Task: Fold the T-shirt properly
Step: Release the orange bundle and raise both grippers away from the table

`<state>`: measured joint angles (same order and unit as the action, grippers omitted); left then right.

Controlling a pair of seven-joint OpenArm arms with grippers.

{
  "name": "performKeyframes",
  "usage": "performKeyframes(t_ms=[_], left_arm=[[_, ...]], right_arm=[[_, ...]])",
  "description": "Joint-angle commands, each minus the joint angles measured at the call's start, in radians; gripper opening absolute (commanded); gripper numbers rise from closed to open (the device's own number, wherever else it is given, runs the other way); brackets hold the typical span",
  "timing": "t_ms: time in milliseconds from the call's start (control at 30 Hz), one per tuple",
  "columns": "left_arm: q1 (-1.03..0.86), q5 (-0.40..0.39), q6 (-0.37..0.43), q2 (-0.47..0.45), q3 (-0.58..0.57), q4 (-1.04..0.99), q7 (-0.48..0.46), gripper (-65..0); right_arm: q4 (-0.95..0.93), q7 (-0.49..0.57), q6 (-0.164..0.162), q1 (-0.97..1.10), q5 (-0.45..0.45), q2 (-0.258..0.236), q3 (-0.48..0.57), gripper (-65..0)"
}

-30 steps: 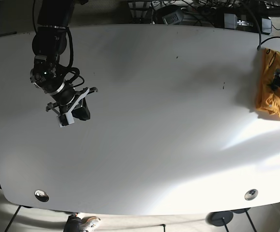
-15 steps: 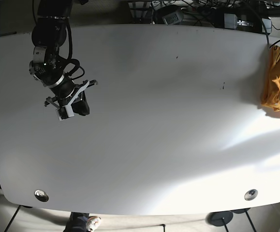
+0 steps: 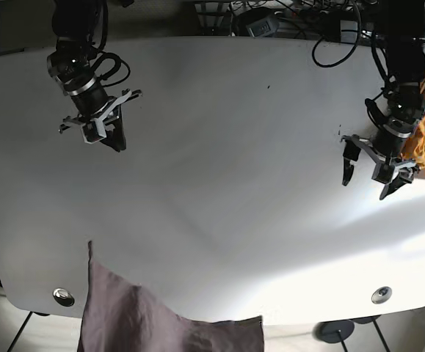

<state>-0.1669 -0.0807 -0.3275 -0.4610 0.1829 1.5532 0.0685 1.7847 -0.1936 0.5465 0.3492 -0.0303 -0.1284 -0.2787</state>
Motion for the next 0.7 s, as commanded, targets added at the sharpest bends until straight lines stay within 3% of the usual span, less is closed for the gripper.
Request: performKeyframes(t_ms=[33, 133, 233, 333, 467, 700], left_arm=[[-0.039, 0.048, 0.017, 0.095, 0.031, 0.092, -0.017, -13.1], [-0.135, 0.112, 0.015, 0.261, 0.031, 0.197, -0.017, -13.1], [-0.210, 0.120, 0.015, 0.361, 0.002, 0.267, -0.017, -13.1], [-0.311, 0.120, 0.017, 0.408, -0.033, 0.335, -0.017, -13.2], [-0.477, 0.120, 0.017, 0.474, -0.059, 0.412, -0.017, -13.2], [-0.652, 0.112, 0.018, 0.466, -0.055, 0.439, -0.020, -13.2]], right_arm=[[0.024, 0.067, -0.004, 0.044, -0.013, -0.012, -0.024, -60.9], [0.022, 0.177, -0.003, 0.143, -0.013, -0.010, -0.055, -60.9], [0.019, 0.201, -0.003, 0.199, -0.013, -0.014, -0.058, -60.9], [0.020, 0.262, -0.001, 0.268, -0.024, -0.012, -0.055, -60.9], [0.024, 0.300, -0.001, 0.370, -0.145, -0.015, -0.055, -60.9], [0.024, 0.302, 0.001, 0.462, -0.188, -0.020, -0.057, -60.9]])
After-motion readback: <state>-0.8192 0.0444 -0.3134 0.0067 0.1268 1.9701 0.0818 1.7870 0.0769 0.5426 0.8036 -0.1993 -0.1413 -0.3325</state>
